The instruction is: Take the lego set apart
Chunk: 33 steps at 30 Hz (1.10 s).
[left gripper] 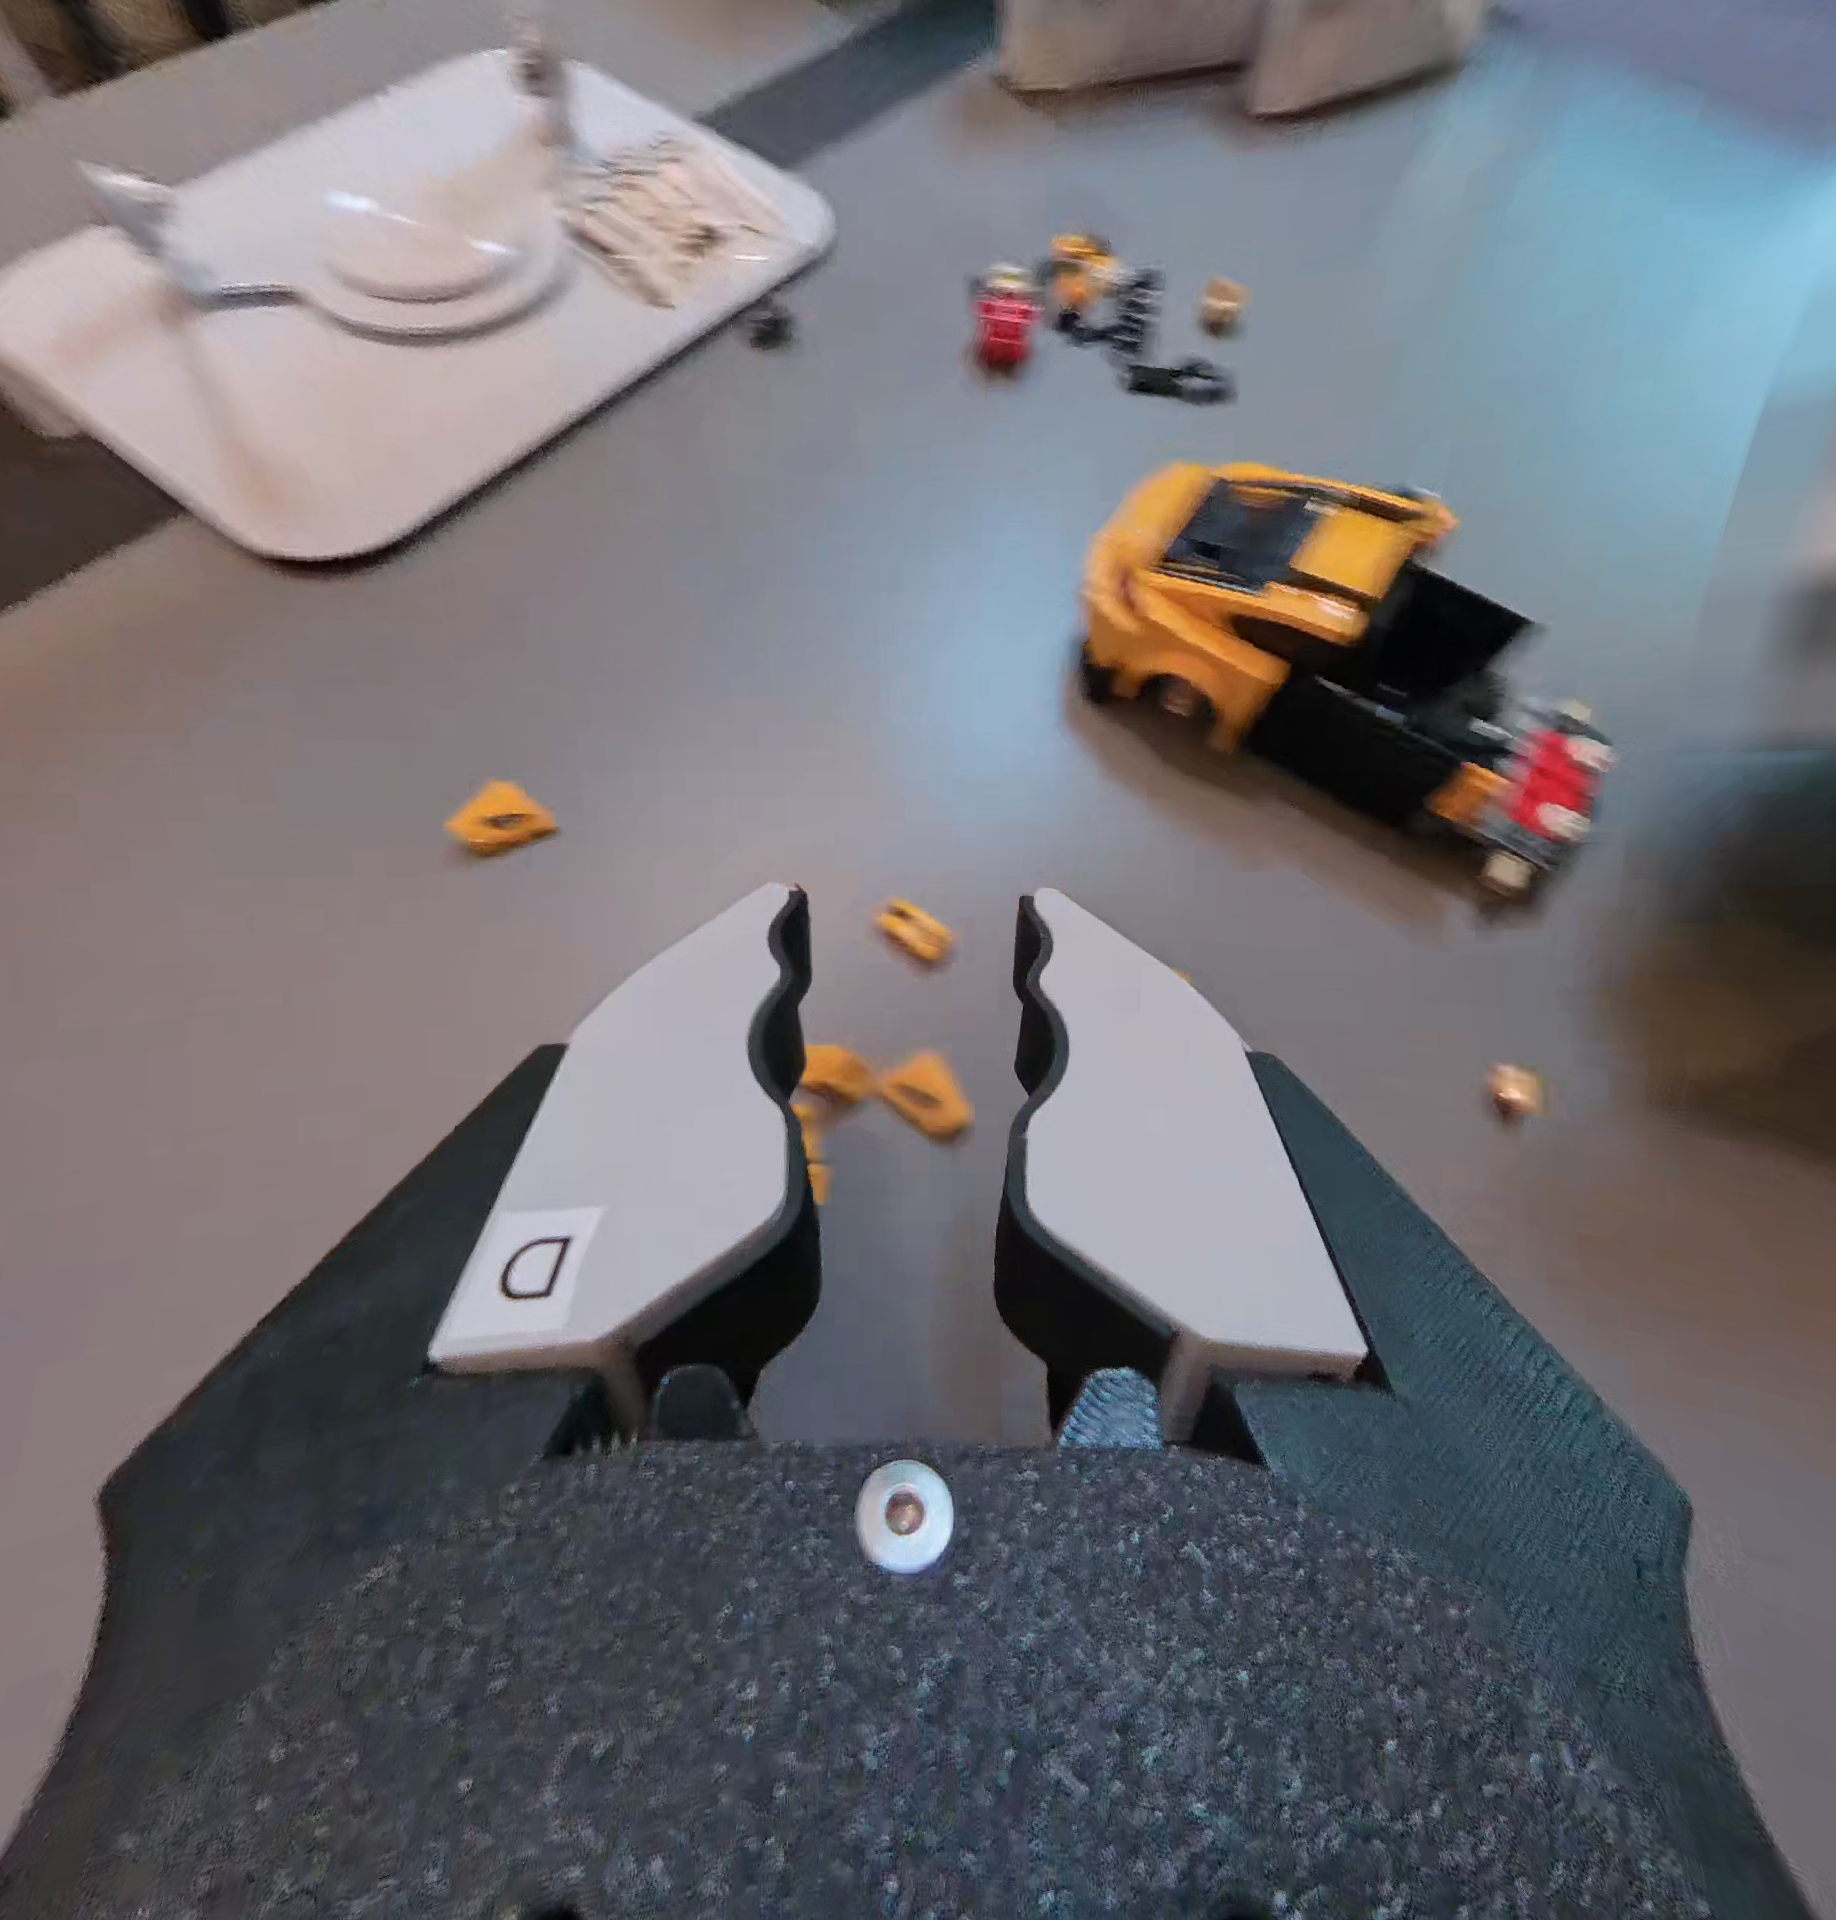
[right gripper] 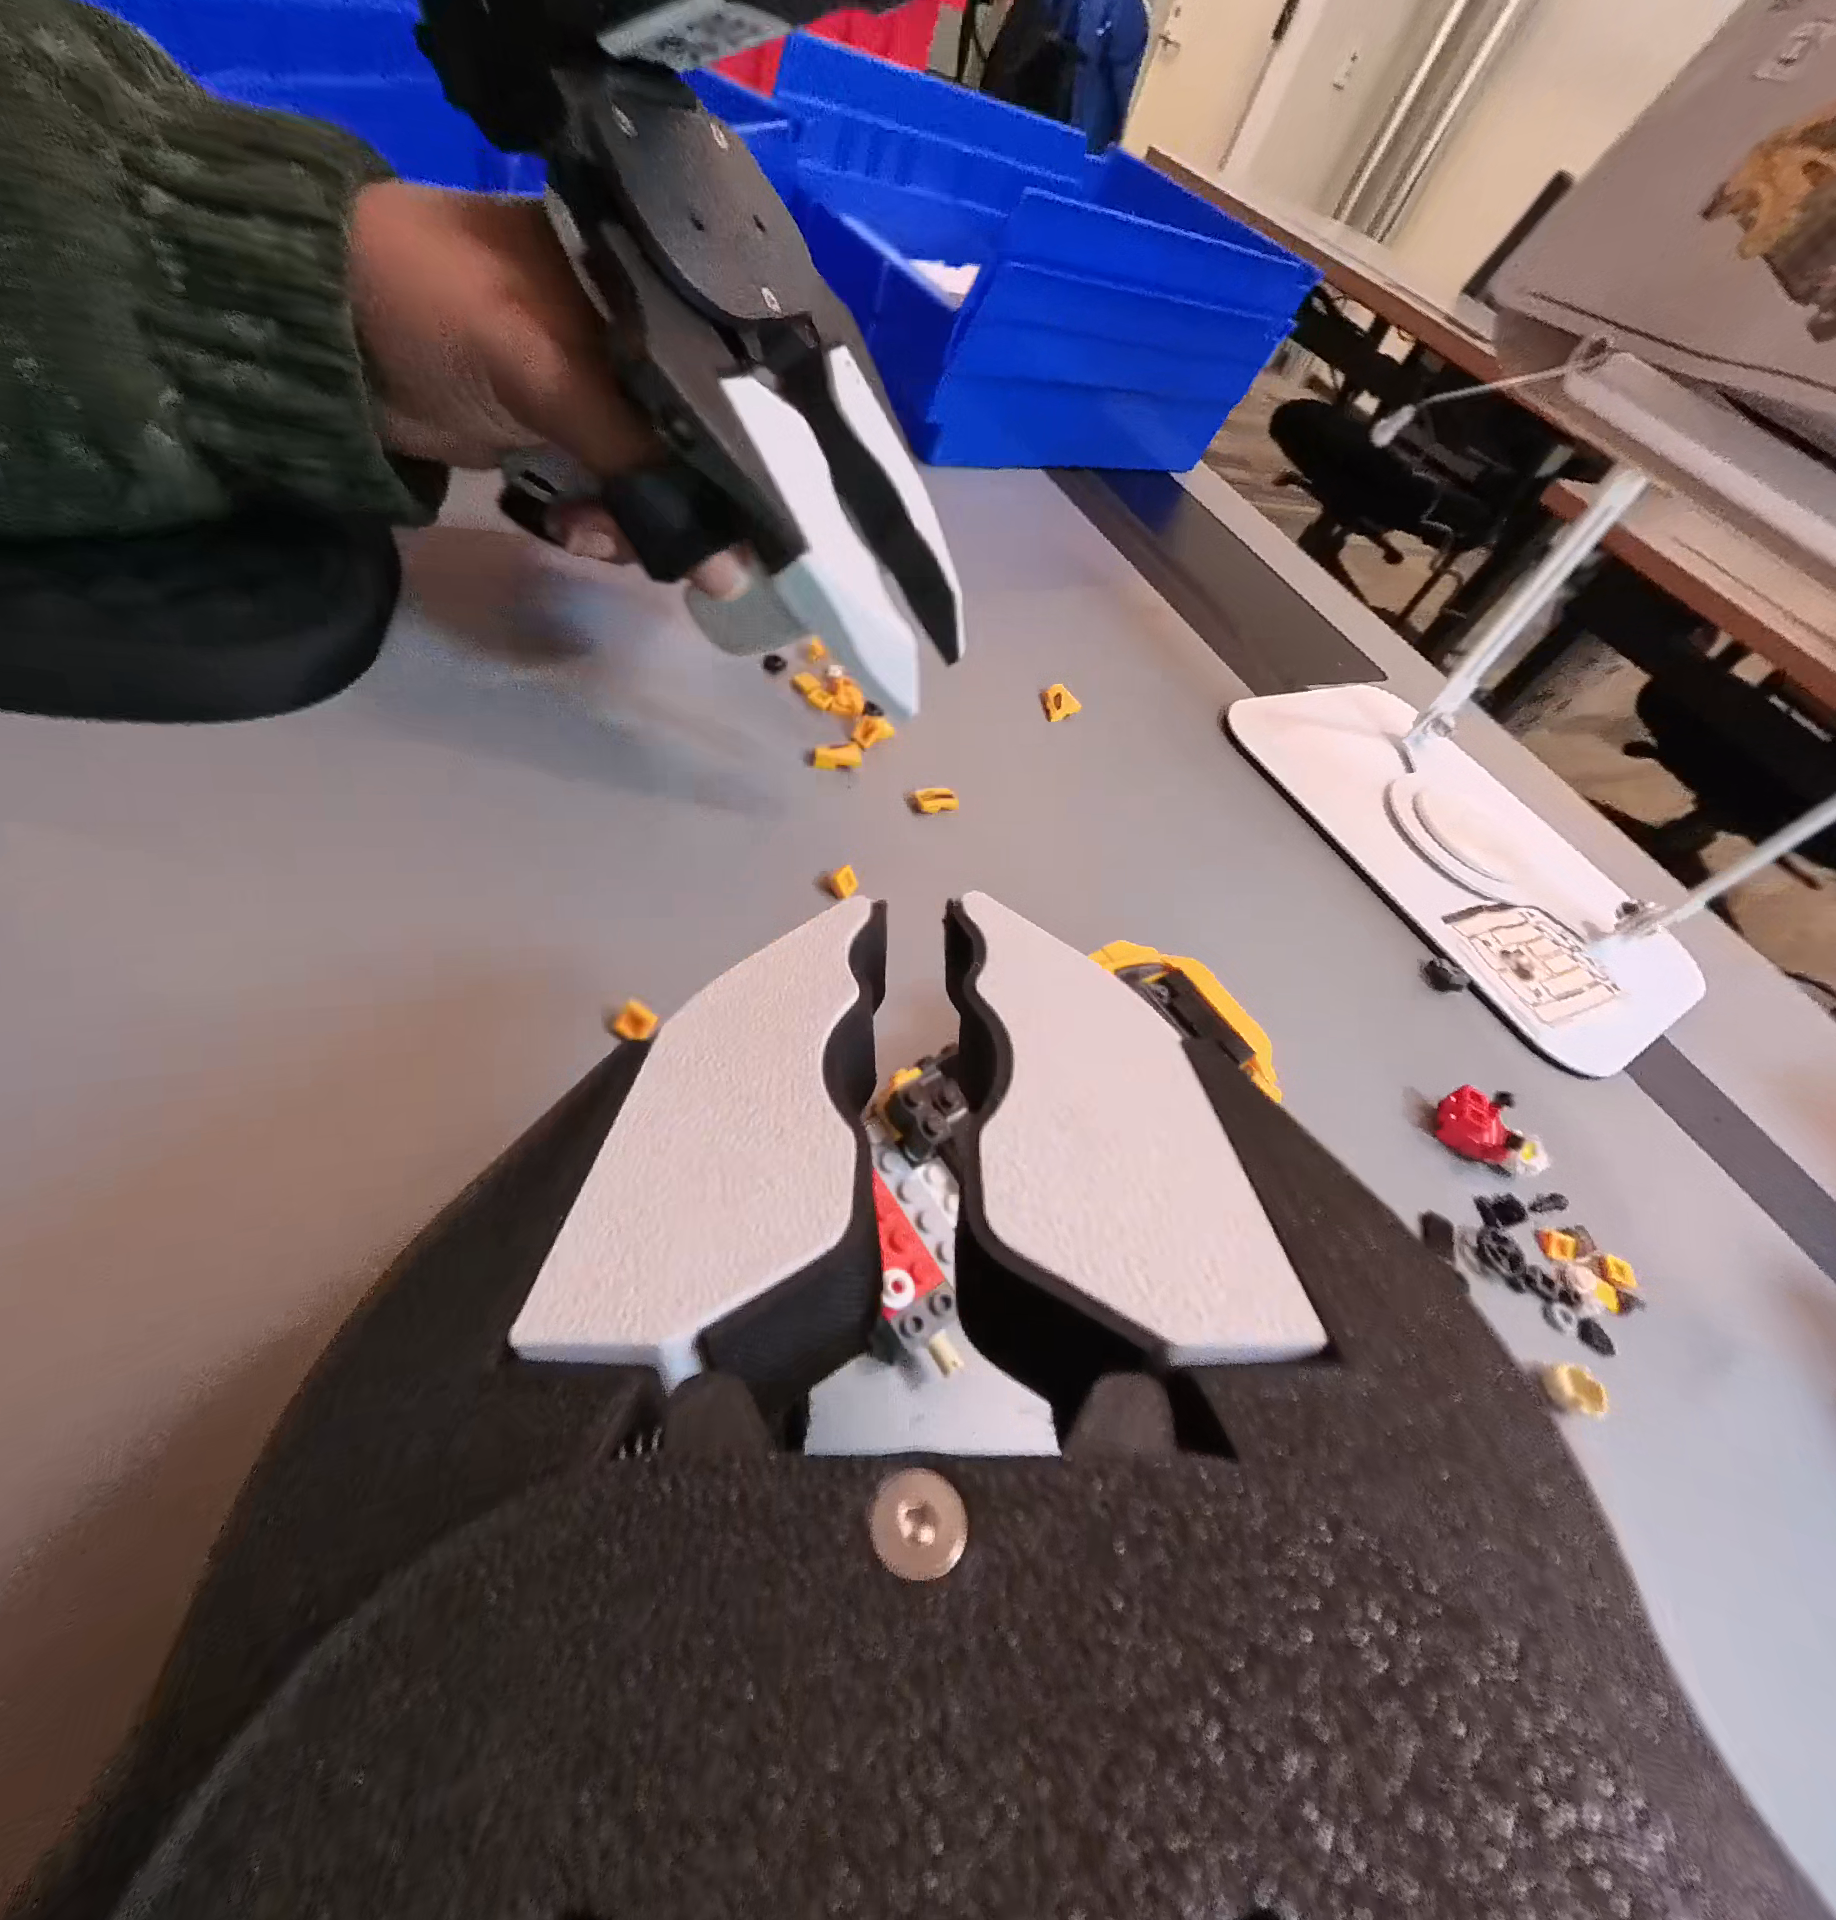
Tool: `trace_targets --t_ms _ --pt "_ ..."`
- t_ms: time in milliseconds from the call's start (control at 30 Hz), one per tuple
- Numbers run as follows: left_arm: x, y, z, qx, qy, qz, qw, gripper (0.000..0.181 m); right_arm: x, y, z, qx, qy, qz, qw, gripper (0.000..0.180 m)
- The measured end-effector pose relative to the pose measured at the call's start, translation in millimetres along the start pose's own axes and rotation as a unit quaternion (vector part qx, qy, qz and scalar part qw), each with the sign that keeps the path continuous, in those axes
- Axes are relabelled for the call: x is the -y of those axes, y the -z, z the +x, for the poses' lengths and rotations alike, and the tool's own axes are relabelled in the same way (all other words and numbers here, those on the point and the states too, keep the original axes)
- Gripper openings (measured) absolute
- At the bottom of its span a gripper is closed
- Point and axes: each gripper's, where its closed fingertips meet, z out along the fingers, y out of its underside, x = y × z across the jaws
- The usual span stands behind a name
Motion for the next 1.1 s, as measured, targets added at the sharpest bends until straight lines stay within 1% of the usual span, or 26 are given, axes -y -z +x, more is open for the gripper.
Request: trace_targets --t_ms 33,100,133,233,400,467,567,600,633,667,700,733,767,800,833,867,900,933,1033,1100 --pt "2 -4 -17 0.029 0.009 -0.008 1.0 0.037 0 1 3 0.0 -0.013 0.003 1.0 0.01" --pt "-5 -16 -53 0.09 0.021 -0.051 0.994 0.038 1 3 6 0.002 -0.033 0.009 0.999 0.01" --pt "-8 -22 -67 0.109 0.027 -0.068 0.991 0.039 2 4 7 0.003 -0.037 0.01 0.999 0.01" --pt "-10 -37 -87 0.123 0.051 -0.086 0.987 0.04 2 6 8 -0.003 -0.031 0.01 0.999 0.009" --pt "-10 -49 -96 0.139 0.047 -0.109 0.983 0.038 5 8 10 -0.005 -0.035 0.015 0.999 0.009" --pt "-8 -53 -95 0.128 0.05 -0.102 0.985 0.025 6 8 11 -0.004 -0.035 0.017 0.999 0.009" --pt "-9 -51 -92 0.11 0.049 -0.103 0.987 0.021 7 7 10 -0.003 -0.035 0.018 0.999 0.009" --pt "-6 -50 -84 0.078 0.065 -0.088 0.991 0.02 7 7 10 -0.003 -0.035 0.018 0.999 0.008" --pt "4 -48 -71 0.026 0.095 -0.052 0.994 0.02 7 6 10 -0.003 -0.034 0.02 0.999 0.008" --pt "19 -42 -53 -0.044 0.134 -0.005 0.99 0.019 8 6 11 -0.005 -0.033 0.022 0.999 0.008" --pt "37 -33 -32 -0.129 0.181 0.042 0.974 0.02 10 7 11 -0.007 -0.031 0.028 0.999 0.008" --pt "57 -18 -10 -0.229 0.231 0.09 0.941 0.019 13 7 12 -0.009 -0.029 0.036 0.999 0.008" --pt "75 1 10 -0.327 0.278 0.135 0.893 0.019 16 8 13 -0.013 -0.026 0.047 0.998 0.009" --pt "89 20 23 -0.406 0.319 0.171 0.839 0.019 20 10 14 -0.017 -0.023 0.058 0.998 0.009" --pt "99 36 33 -0.47 0.347 0.2 0.787 0.019 24 11 14 -0.02 -0.02 0.067 0.997 0.009" --pt "105 50 42 -0.519 0.364 0.218 0.742 0.019 27 12 15 -0.022 -0.017 0.076 0.997 0.009" --pt "107 58 50 -0.55 0.373 0.226 0.712 0.019 30 13 15 -0.024 -0.014 0.085 0.996 0.009" --pt "108 63 59 -0.568 0.375 0.228 0.696 0.019 33 15 15 -0.025 -0.011 0.093 0.995 0.009" --pt "112 75 81 -0.608 0.371 0.233 0.662 0.019 40 17 14 -0.029 0.001 0.109 0.994 0.01" --pt "114 78 92 -0.62 0.368 0.233 0.653 0.019 44 18 13 -0.032 0.008 0.118 0.992 0.011"
